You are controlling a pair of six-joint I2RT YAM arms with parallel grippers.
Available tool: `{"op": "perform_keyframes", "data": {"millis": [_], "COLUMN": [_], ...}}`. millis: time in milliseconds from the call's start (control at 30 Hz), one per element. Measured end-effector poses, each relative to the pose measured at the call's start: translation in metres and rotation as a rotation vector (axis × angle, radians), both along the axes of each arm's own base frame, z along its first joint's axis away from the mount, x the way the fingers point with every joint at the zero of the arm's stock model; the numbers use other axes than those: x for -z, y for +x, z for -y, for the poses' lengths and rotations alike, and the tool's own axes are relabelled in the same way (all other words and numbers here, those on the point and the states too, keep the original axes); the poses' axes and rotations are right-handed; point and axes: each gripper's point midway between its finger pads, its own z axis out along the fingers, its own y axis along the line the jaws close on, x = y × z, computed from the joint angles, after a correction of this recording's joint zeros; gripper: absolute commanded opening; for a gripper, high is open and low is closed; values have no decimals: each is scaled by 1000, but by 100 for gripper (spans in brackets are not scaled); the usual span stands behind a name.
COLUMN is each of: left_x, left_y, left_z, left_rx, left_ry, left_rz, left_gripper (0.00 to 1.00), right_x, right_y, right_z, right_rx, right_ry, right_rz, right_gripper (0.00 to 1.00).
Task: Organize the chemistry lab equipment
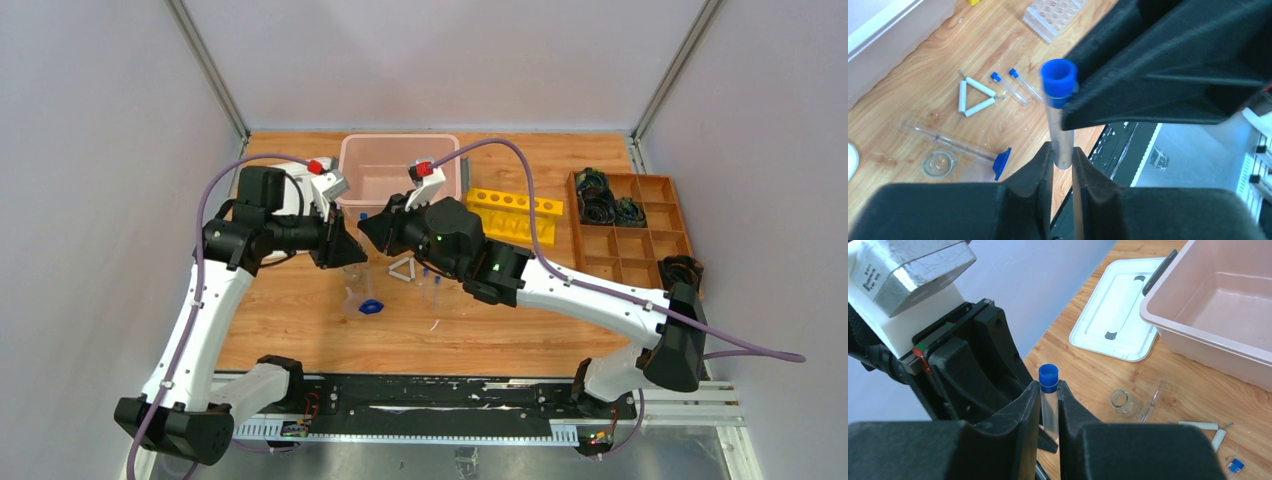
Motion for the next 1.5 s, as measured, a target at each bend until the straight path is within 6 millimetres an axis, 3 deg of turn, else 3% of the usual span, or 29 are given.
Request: {"op": "perform_keyframes", "data": {"millis": [67,167,267,467,700,833,1067,1300,1333,1367,1433,1500], "left_x": [1,1,-1,0,9,10,13,20,20,20,20,19], "left_y": [1,1,2,2,3,4,6,6,6,6,6,6], "left_z": [-2,-4,-8,-17,-22,-24,-27,-30,-30,-30,-30,-31], "left_rx": [-5,-7,-12,-13,-10,-7,-5,-7,-7,-7,-8,-12], "left_ry": [13,27,49,103,146,160,185,207,207,207,207,210], "left_rz": [16,43,93,190,211,222,241,234,232,233,234,239], "left_gripper": [1,0,0,0,0,0,0,0,6,22,70,97], "right_x": [1,6,9,-4,9,19,19,25,26,26,26,28], "right_y": [0,0,1,10,5,1,-2,-2,-2,-2,-2,0], "right_z": [0,2,2,-3,-14,-15,-18,-22,-21,-21,-21,-19], "right_rx": [4,2,-17,-115,-227,-252,-281,-298,-297,-297,-298,-291], "right_ry": [0,-29,-82,-137,-229,-272,-282,-299,-302,-304,-305,-311], "right_rz": [-4,-21,-57,-135,-210,-241,-246,-258,-259,-259,-257,-254], "right_gripper": [41,51,53,53,52,46,36,8,3,0,0,0]}}
